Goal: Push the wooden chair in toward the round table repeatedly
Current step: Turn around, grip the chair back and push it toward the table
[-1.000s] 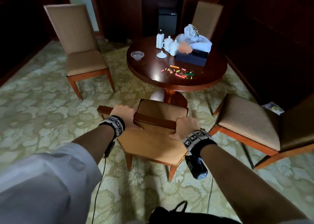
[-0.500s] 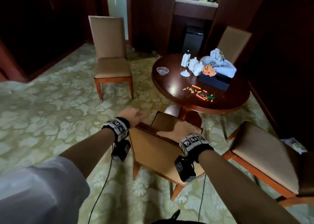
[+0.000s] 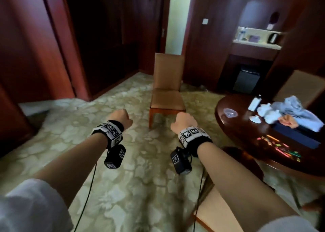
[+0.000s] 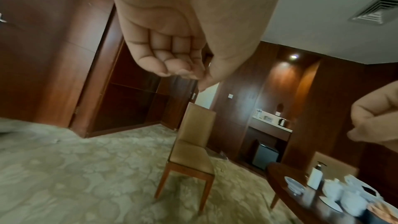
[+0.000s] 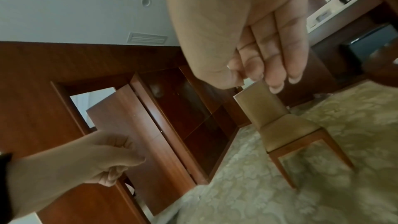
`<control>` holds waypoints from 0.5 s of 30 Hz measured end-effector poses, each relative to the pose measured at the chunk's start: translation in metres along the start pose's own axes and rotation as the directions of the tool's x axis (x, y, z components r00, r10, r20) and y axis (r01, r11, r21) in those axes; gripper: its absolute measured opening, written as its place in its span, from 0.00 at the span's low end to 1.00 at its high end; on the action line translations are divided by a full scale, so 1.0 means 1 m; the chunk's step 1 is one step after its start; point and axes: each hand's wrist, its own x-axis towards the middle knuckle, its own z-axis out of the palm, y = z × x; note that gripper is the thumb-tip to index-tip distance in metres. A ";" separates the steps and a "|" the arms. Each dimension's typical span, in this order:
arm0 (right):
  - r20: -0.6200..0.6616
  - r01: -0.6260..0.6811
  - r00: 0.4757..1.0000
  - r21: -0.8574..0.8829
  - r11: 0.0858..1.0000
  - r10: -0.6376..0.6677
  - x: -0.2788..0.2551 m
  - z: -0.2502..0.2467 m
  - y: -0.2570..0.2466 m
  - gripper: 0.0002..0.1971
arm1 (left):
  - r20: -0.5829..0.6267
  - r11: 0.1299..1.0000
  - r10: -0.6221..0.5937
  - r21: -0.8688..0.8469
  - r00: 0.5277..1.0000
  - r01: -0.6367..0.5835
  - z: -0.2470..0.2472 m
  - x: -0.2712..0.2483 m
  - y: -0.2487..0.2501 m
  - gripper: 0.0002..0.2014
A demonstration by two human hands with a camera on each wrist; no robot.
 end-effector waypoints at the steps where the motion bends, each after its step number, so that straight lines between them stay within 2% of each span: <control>1: -0.008 0.013 1.000 0.010 1.000 -0.013 0.009 -0.001 -0.017 0.11 | -0.026 1.000 -0.010 -0.018 1.000 0.009 -0.005 0.010 -0.015 0.11; 5: -0.103 0.104 0.989 0.011 0.995 -0.102 0.053 0.001 -0.094 0.13 | -0.091 0.997 -0.067 -0.031 0.994 0.064 -0.022 0.062 -0.076 0.13; 9: -0.110 0.176 0.978 -0.018 0.984 -0.177 0.108 0.017 -0.158 0.13 | -0.110 0.997 -0.074 -0.036 0.991 0.071 -0.035 0.123 -0.118 0.14; 15: -0.104 0.202 0.974 -0.007 0.979 -0.202 0.240 0.035 -0.256 0.15 | -0.164 0.995 -0.104 -0.012 0.981 0.104 -0.062 0.256 -0.168 0.14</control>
